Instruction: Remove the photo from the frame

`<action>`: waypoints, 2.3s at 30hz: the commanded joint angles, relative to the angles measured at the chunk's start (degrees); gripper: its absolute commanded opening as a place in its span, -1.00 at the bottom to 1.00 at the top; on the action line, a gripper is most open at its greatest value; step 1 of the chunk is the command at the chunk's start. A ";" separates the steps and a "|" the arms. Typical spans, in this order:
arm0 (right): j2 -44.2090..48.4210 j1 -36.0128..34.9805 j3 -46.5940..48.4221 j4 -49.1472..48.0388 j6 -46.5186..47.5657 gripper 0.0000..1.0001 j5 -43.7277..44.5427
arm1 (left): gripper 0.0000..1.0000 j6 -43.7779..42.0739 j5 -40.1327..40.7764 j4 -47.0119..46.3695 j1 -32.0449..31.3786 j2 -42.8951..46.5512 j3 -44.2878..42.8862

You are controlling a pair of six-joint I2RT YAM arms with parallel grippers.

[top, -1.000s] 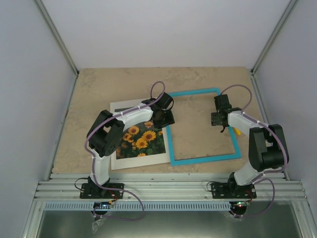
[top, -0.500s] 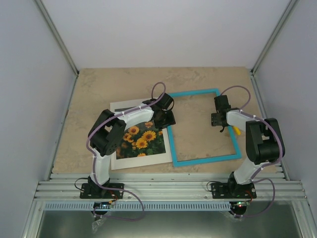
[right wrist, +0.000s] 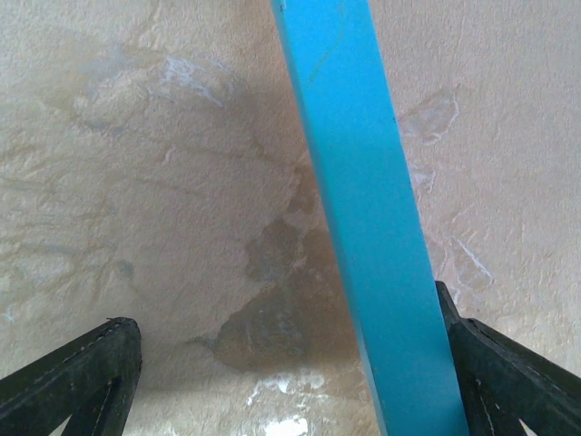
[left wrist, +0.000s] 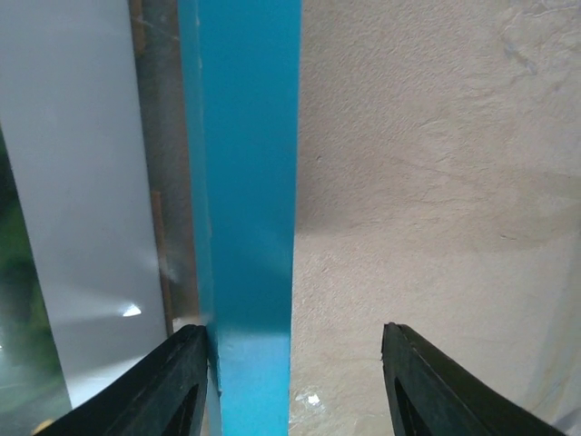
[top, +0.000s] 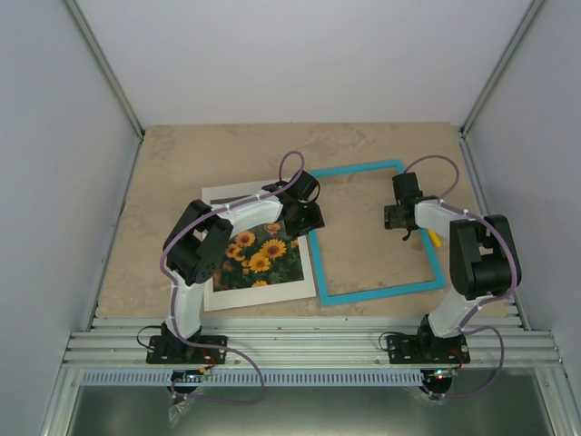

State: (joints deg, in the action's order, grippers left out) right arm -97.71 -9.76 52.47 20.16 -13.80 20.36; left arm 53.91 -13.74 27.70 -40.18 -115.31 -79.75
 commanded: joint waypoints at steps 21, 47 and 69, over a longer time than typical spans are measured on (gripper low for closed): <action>4.49 -0.98 2.47 0.92 -1.00 0.95 -9.99 | 0.19 -1.25 2.38 -2.38 -0.40 1.93 0.73; 8.88 -20.60 -2.91 -4.44 -7.22 0.95 -26.26 | 0.61 -5.09 5.86 -2.96 11.21 19.07 22.71; -13.01 -27.62 14.50 -0.66 -9.51 0.95 -6.65 | 0.61 -9.67 9.22 -4.33 19.77 12.38 25.72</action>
State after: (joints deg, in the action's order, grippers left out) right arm -108.44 -37.43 64.45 17.72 -22.35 7.62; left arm 45.89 -7.53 21.19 -22.04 -98.70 -56.07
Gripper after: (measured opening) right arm 0.976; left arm 0.807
